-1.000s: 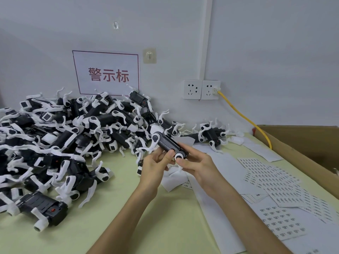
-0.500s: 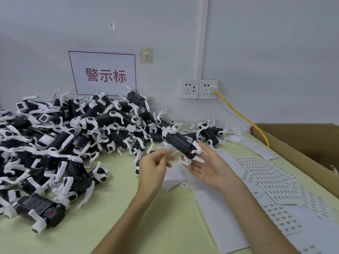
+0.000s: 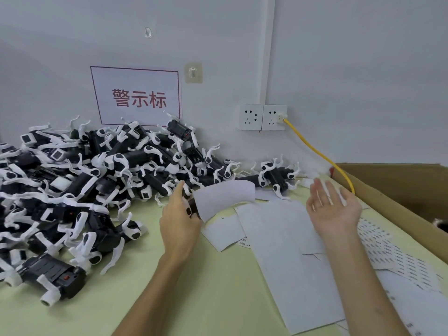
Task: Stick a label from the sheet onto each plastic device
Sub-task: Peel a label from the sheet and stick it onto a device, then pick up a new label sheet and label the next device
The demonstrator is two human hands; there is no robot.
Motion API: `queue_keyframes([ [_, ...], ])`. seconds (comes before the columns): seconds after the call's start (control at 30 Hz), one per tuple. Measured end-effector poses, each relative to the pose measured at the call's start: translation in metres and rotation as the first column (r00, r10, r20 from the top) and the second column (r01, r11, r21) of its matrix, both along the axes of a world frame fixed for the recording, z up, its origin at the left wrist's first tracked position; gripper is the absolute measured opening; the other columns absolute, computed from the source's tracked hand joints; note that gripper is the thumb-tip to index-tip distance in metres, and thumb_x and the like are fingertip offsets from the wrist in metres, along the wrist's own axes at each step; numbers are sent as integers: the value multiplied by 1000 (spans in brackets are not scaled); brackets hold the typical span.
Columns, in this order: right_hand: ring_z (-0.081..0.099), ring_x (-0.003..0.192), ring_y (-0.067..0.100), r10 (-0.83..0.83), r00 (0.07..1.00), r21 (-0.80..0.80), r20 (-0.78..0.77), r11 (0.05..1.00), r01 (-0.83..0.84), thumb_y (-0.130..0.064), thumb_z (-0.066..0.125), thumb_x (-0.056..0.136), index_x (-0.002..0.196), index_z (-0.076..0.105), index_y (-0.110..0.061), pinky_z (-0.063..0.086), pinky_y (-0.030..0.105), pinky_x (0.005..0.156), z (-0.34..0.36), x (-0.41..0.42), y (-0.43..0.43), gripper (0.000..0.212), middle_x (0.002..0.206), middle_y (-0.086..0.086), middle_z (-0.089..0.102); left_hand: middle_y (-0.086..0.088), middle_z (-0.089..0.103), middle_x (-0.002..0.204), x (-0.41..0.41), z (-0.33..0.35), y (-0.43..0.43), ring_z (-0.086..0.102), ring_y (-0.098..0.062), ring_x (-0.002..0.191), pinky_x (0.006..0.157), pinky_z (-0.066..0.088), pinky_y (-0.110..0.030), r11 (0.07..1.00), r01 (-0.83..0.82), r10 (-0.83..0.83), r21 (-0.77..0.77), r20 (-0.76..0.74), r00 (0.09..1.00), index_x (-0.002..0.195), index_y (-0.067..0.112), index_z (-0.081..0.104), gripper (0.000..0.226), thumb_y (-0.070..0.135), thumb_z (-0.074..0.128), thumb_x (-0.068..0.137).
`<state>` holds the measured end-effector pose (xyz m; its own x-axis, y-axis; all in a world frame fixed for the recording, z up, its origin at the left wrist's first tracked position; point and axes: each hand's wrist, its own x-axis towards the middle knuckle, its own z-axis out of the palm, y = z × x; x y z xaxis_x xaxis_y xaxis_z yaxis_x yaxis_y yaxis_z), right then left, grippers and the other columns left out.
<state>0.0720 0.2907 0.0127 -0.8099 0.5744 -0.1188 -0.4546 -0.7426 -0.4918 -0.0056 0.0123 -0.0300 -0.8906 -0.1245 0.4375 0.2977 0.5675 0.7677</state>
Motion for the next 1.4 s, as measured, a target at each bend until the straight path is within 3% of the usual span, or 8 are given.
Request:
queue_keyframes([
  [0.23,57,70,14,104,984,219,145,967,-134,-29,49,95,100,72,-15,39,24,65,4,-10,-31,27,86,0,73,12,52,117,-10,-9,-10,47,-12,98,85,37,-31,999,36,-36,2,50,998,154,36,37,85,-8,53,83],
  [0.4,51,62,13,123,971,274,206,945,-178,-26,52,92,94,73,-15,38,24,62,3,-12,-40,24,73,-2,71,3,58,117,-13,-2,-14,56,-10,87,82,50,-25,956,-25,48,294,-73,996,132,21,61,51,-8,60,89],
  [0.5,47,59,14,126,968,282,216,941,-186,-25,54,91,92,73,-13,36,24,60,3,-13,-46,22,72,0,65,2,59,118,-9,8,-14,60,1,88,69,44,-6,829,-16,90,559,-105,990,115,25,63,33,0,61,93],
  [0.77,49,55,12,183,954,371,237,891,-263,-22,55,92,95,74,-13,37,24,60,3,-11,-59,21,74,1,66,0,70,90,-2,34,-23,64,-17,80,60,56,-22,351,110,-336,930,16,942,94,17,76,25,8,54,98],
  [1.03,56,123,1,305,930,873,206,372,-315,-34,68,81,132,61,-36,44,27,98,2,-9,-79,52,133,-13,62,-8,71,79,8,35,-12,67,-18,68,66,60,-28,450,235,-634,862,123,763,78,8,78,31,7,51,94],
  [1.2,65,100,6,389,873,913,294,157,-377,-32,69,80,133,60,-28,46,18,92,-4,-7,-88,54,109,-15,68,-13,59,64,10,32,-12,59,-25,54,49,49,-23,541,283,-683,792,217,698,76,0,63,26,10,46,93],
  [1.3,65,79,18,372,892,914,258,206,-350,-26,71,77,116,68,-15,52,25,78,-4,-8,-91,40,96,-2,68,-12,71,77,9,31,-10,68,-24,61,57,56,-27,519,280,-682,808,193,706,86,5,71,37,36,54,99],
  [1.4,66,72,24,319,925,837,206,433,-335,-22,75,76,110,69,-9,56,29,75,-1,-12,-91,37,92,4,66,-8,76,102,8,30,-4,74,-22,80,76,59,-32,389,338,-685,857,24,728,96,13,76,33,42,62,89],
])
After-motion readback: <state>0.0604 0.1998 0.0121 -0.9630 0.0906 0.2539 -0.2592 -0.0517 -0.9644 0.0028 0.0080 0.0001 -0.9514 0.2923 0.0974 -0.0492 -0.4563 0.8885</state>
